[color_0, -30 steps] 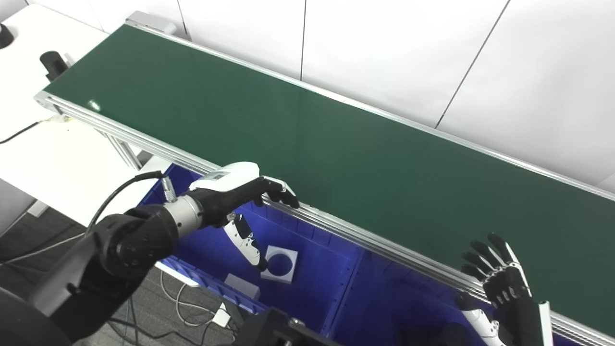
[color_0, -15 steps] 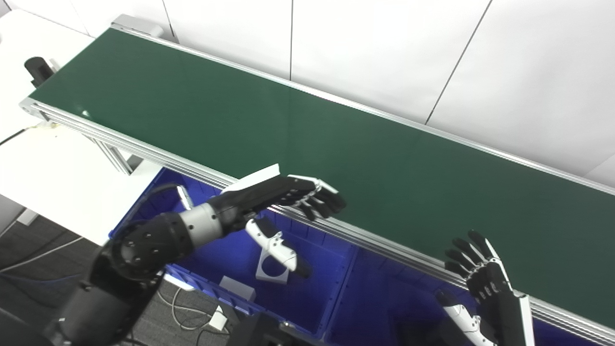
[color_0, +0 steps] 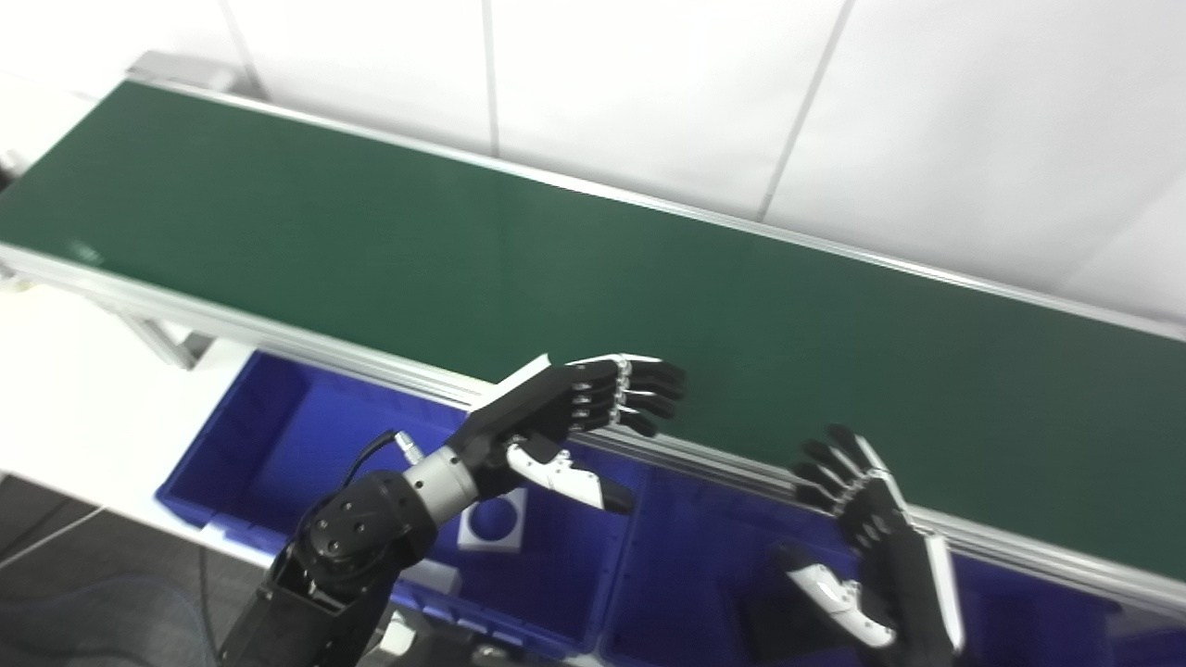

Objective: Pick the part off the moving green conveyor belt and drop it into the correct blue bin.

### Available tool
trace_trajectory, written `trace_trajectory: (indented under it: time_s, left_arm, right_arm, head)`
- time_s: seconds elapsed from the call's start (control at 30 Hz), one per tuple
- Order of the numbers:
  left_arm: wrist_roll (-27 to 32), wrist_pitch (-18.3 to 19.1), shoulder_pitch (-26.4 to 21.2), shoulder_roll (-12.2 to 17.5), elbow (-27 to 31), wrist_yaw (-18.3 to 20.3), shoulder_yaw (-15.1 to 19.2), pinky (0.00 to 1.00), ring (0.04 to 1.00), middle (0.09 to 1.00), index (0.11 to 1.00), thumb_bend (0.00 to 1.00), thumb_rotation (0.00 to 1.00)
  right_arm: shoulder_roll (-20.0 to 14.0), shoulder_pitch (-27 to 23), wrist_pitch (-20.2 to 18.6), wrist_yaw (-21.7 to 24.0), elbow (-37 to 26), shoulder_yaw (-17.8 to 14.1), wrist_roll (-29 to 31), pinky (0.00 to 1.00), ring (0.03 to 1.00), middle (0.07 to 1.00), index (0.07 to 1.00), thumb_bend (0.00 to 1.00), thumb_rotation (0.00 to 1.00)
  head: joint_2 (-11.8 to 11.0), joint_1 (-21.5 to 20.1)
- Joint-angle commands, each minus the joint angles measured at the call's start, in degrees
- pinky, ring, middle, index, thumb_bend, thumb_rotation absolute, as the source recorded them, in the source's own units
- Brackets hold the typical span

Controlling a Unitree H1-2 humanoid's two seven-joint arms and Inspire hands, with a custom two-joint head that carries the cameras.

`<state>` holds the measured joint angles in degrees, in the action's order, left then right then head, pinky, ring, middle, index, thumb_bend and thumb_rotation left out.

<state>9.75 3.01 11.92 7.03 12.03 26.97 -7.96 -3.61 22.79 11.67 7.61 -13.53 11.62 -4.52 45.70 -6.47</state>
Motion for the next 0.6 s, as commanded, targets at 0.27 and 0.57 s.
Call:
trace_trajectory:
  time_s: [0.27,0.57]
  left_arm:
    - [9.9,-7.5,-1.5,0.4,-8.8,2.6,2.1,0.77,0.789,0.808,0.788,0.96,0.21]
    - [12.4,-7.9,-2.2,2.4,-10.8,4.8,3.6,0.79,0.793,0.802,0.779,0.95,0.16]
  right_arm:
    - [4.1,-0.5,2.4,-3.0,0.6,3.1,-5.0,0.73,0.791,0.837,0.891,0.79,0.44]
    - [6.1,-2.1,2.4,-4.9,2.8,4.9,-8.2,0.72,0.796,0.834,0.892,0.81,0.48]
  head:
    - [0.8,-13.0]
    - [1.9,-20.4]
